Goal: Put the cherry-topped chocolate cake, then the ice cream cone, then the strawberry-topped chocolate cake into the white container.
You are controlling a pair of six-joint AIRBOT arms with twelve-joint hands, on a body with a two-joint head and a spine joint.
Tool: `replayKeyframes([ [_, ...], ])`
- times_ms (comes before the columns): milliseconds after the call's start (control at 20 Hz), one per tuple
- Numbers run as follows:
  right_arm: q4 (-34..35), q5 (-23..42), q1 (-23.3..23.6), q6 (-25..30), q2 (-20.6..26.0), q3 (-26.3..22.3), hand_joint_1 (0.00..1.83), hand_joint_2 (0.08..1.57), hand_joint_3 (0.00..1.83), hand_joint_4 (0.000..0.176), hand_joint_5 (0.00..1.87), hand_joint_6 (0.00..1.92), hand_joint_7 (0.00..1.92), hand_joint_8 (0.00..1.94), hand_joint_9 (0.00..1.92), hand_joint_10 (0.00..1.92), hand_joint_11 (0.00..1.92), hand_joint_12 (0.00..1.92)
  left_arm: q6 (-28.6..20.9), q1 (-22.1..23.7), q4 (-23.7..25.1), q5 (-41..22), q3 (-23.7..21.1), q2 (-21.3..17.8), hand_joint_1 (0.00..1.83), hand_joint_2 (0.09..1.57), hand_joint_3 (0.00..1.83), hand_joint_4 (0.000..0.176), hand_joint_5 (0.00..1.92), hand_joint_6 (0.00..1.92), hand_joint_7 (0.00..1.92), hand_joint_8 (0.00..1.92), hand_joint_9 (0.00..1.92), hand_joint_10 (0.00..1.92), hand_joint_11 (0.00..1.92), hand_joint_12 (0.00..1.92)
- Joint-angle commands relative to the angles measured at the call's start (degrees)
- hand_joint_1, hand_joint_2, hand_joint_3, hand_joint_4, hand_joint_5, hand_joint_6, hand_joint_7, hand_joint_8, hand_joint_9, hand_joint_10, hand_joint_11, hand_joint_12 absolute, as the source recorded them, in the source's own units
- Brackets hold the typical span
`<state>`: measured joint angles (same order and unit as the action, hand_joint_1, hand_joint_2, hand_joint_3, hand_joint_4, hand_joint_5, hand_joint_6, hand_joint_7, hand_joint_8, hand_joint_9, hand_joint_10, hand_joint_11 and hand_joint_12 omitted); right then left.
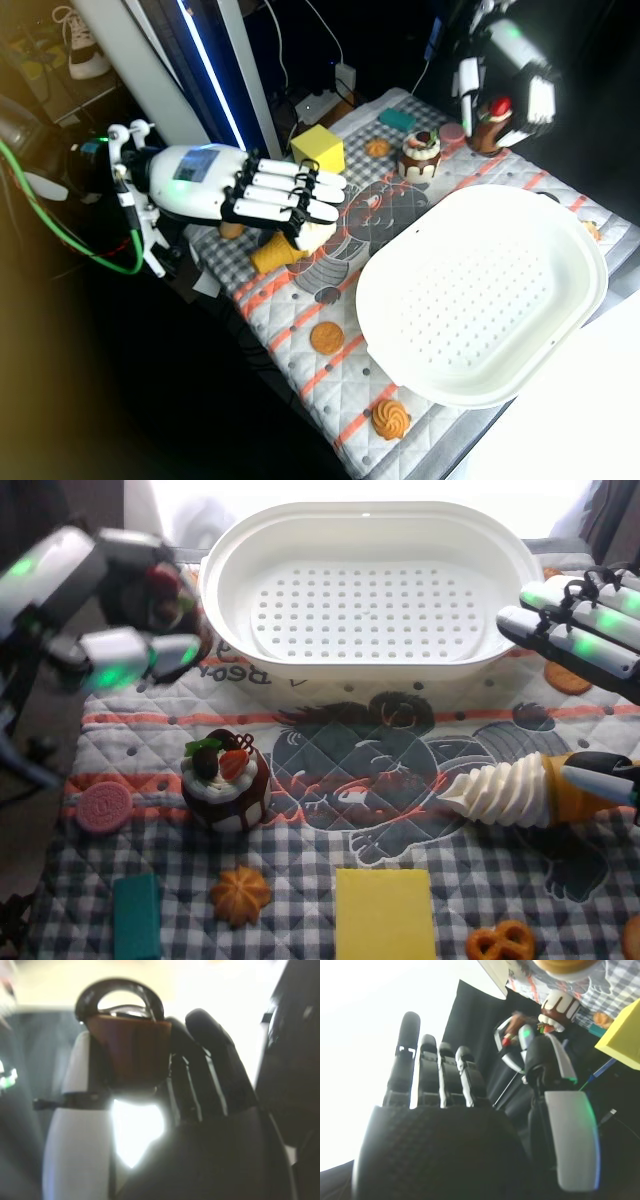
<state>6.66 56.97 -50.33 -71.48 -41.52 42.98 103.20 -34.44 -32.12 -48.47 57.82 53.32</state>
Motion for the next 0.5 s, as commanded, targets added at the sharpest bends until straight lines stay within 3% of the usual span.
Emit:
replayKeyframes([
  [0, -0.16, 7.46, 0.38, -0.05, 0.21, -0.03, 0.54, 1.24, 0.00, 0.000, 0.00, 0.00, 0.01, 0.00, 0.00, 0.24, 0.00, 1.33, -0.56, 1.63, 1.35, -4.37, 1.00, 0.42, 1.37, 1.19, 0.00, 0.000, 0.81, 1.26, 0.80, 1.22, 0.75, 1.39, 0.57, 1.59],
  [50, -0.16, 7.47, 0.35, -0.05, 0.18, -0.02, 0.53, 1.24, 0.00, 0.000, 0.00, 0.00, 0.01, 0.00, 0.00, 0.26, 0.00, 1.35, -0.56, 4.01, 1.75, -1.73, 2.85, 1.95, 1.35, 1.20, 0.00, 0.000, 0.81, 1.27, 0.79, 1.24, 0.73, 1.43, 0.55, 1.59],
  [150, -0.16, 7.47, 0.29, -0.05, 0.10, 0.03, 0.50, 1.25, 0.00, 0.000, 0.00, 0.00, 0.00, 0.00, 0.00, 0.23, 0.00, 1.35, -0.56, 8.97, 2.79, 4.25, 6.79, 5.16, 1.33, 1.22, 0.00, 0.000, 0.87, 1.22, 0.71, 1.37, 0.62, 1.56, 0.44, 1.78],
  [200, -0.16, 7.48, 0.23, -0.05, 0.09, 0.09, 0.54, 1.25, 0.00, 0.000, 0.00, 0.00, 0.00, 0.00, 0.00, 0.19, 0.00, 1.26, -0.53, 11.60, 2.94, 7.56, 9.29, 7.42, 1.22, 1.21, 0.00, 0.000, 0.89, 1.22, 0.71, 1.36, 0.53, 1.40, 0.36, 1.81],
  [250, -0.16, 7.48, 0.23, -0.05, 0.09, 0.14, 0.46, 1.26, 0.00, 0.000, 0.00, 0.00, 0.00, 0.00, 0.00, 0.16, 0.00, 1.21, 0.22, 12.57, 2.00, 9.47, 11.05, 8.84, 1.21, 1.20, 0.00, 0.000, 0.90, 1.03, 0.75, 1.50, 0.62, 1.58, 0.54, 1.92],
  [300, -0.16, 7.48, 0.23, -0.05, 0.09, 0.22, 0.46, 1.26, 0.00, 0.000, 0.00, 0.00, 0.00, 0.00, 0.00, 0.16, 0.00, 1.21, 2.78, 13.41, 0.29, 10.70, 12.10, 9.95, 1.21, 1.20, 0.00, 0.000, 0.90, 1.03, 0.75, 1.50, 0.62, 1.58, 0.54, 1.92],
  [350, -0.16, 7.48, 0.23, -0.04, 0.09, 0.39, 0.42, 1.25, 0.00, 0.000, 0.00, 0.00, 0.00, 0.00, 0.00, 0.16, 0.00, 1.21, 8.44, 14.58, -3.10, 12.39, 13.75, 11.92, 1.23, 1.20, 0.00, 0.000, 0.89, 0.97, 0.77, 1.55, 0.67, 1.73, 0.67, 1.92],
  [400, -0.16, 7.46, 0.07, 0.09, 0.07, 0.55, 0.45, 1.25, 0.00, 0.000, 0.00, 0.00, 0.00, 0.00, 0.00, 0.11, 0.00, 1.21, 13.10, 15.45, -6.09, 13.94, 15.72, 14.19, 1.20, 1.20, 0.00, 0.000, 0.91, 1.09, 0.74, 1.43, 0.57, 1.53, 0.48, 1.90],
  [450, -0.11, 7.46, -0.08, 0.34, -0.04, 0.61, 0.59, 1.25, 0.00, 0.000, 0.00, 0.00, 0.00, 0.00, 0.00, 0.08, 0.00, 1.22, 14.59, 15.94, -7.24, 15.07, 17.04, 15.64, 1.20, 1.20, 0.00, 0.000, 0.91, 1.05, 0.75, 1.46, 0.60, 1.56, 0.55, 1.92],
])
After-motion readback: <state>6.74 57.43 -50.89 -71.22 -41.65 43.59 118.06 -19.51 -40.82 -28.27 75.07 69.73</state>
